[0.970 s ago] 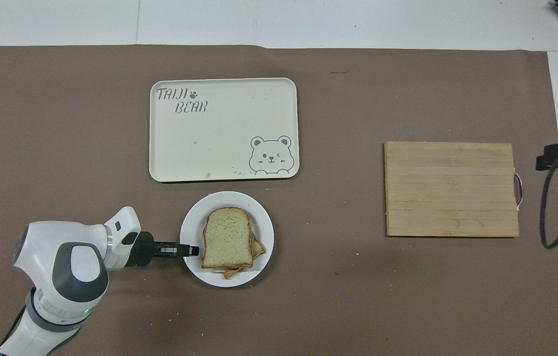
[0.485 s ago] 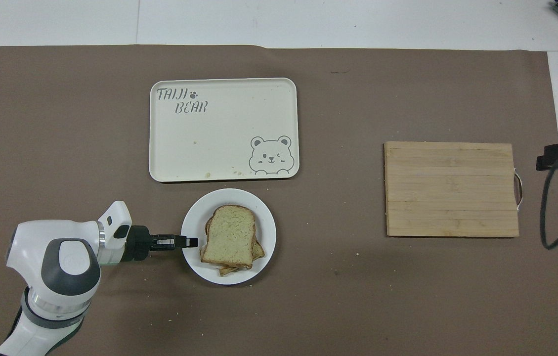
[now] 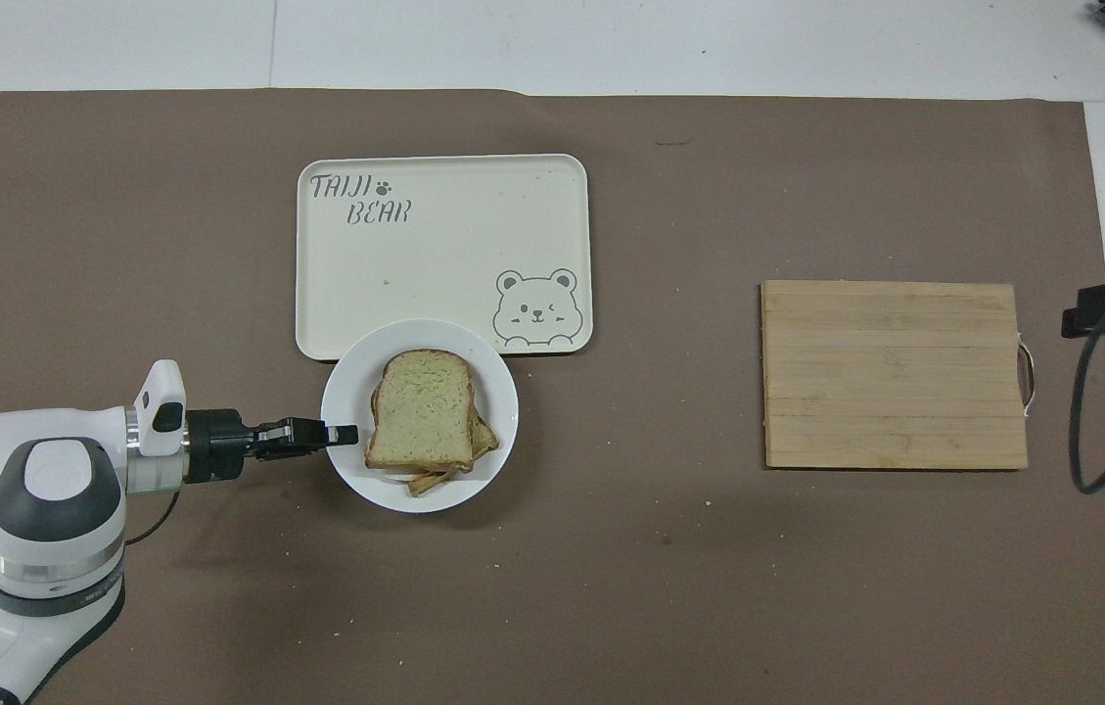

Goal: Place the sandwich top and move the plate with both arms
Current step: 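Slide the plate with the left gripper onto the white tray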

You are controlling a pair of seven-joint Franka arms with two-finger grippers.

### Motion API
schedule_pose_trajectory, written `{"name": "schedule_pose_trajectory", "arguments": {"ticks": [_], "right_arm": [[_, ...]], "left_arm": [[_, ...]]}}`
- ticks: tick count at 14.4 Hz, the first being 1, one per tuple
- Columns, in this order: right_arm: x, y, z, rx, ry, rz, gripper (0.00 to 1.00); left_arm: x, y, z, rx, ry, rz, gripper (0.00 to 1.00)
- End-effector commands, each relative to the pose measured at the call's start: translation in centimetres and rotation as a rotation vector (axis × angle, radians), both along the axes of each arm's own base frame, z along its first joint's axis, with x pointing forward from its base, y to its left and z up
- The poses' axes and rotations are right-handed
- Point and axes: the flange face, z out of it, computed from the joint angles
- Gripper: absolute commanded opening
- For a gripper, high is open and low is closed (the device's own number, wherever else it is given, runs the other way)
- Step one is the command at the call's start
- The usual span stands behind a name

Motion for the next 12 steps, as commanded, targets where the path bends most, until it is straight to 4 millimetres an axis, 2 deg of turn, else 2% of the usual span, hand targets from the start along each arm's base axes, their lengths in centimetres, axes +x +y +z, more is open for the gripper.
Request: {"name": "schedule_pose_trajectory", "arguments": {"ticks": [1, 3, 8, 12], "right_arm": [[-0.8, -0.1, 0.2, 0.004, 0.003, 0.016, 1.0], [-0.8, -0.1, 0.2, 0.004, 0.003, 0.014, 1.0], [-0.8, -0.1, 0.1, 0.004, 0.005, 0.014, 1.0], [-0.8, -0.1, 0.1, 0.004, 0.005, 0.016, 1.0]], "left_arm": [[4.5, 0.1, 1.3, -0.047, -0.036, 0.012, 0.0], [8.1, 1.1, 2.4, -0.036, -0.03, 0.054, 0.0], [14.3, 0.4, 3.6, 0.039, -0.009, 0.067, 0.0], [18.0, 0.5, 1.4, 0.043, -0.024, 0.095, 0.0]]}}
